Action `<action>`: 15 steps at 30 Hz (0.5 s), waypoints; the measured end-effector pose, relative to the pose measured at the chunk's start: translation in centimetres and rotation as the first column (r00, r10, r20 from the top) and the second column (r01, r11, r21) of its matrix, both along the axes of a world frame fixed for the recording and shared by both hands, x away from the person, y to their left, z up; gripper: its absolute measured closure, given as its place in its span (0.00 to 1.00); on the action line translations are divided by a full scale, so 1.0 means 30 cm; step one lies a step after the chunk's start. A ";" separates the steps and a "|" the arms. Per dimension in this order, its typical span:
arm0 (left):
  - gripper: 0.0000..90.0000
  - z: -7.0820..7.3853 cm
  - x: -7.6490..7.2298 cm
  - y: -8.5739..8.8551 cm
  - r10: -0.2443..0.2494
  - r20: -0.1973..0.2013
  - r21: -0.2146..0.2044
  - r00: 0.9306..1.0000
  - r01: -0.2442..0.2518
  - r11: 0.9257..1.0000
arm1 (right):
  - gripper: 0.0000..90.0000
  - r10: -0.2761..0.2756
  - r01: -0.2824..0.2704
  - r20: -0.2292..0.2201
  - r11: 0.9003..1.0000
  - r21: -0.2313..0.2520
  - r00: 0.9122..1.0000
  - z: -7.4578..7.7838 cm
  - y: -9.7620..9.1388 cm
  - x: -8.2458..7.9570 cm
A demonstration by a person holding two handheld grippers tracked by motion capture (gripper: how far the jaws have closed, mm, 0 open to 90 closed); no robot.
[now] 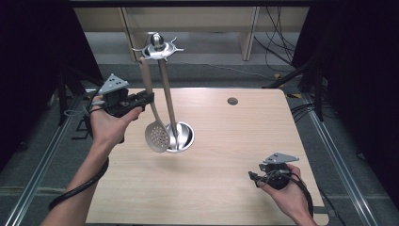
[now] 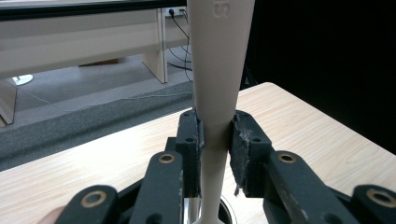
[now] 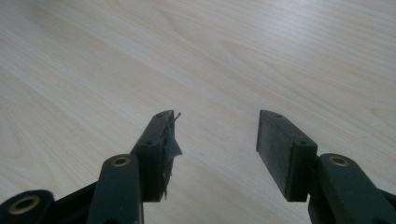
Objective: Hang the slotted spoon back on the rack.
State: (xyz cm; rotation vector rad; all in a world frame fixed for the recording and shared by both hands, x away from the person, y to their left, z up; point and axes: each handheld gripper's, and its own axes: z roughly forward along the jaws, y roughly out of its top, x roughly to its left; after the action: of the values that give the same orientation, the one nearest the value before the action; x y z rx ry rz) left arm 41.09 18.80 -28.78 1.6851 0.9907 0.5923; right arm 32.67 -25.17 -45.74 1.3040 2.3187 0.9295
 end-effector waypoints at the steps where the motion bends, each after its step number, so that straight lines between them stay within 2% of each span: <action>1: 0.81 -0.001 0.000 0.000 0.001 0.002 -0.002 1.000 -0.001 1.000 | 0.53 0.002 -0.002 0.001 1.000 -0.001 1.000 0.000 -0.001 0.000; 8: 0.77 -0.005 -0.005 0.007 0.000 0.005 -0.022 1.000 0.000 1.000 | 0.53 -0.008 0.009 -0.015 1.000 0.008 1.000 0.003 0.002 -0.002; 11: 0.69 -0.011 -0.017 0.013 0.003 0.021 -0.021 1.000 -0.003 1.000 | 0.52 0.002 -0.002 0.002 1.000 -0.001 1.000 0.000 0.000 0.000; 13: 0.61 -0.020 -0.030 0.021 0.006 0.035 -0.019 0.999 -0.006 1.000 | 0.52 -0.009 0.010 -0.017 1.000 0.007 1.000 0.004 0.002 -0.003; 15: 0.54 -0.031 -0.045 0.031 0.013 0.048 -0.018 0.999 -0.013 1.000 | 0.52 0.002 -0.002 0.001 1.000 -0.001 1.000 0.000 0.000 0.000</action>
State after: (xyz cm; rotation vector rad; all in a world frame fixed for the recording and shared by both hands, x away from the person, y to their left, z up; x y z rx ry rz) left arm 39.74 19.72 -29.72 1.6425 0.9709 0.6276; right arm 32.67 -25.17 -45.75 1.3008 2.3194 0.9289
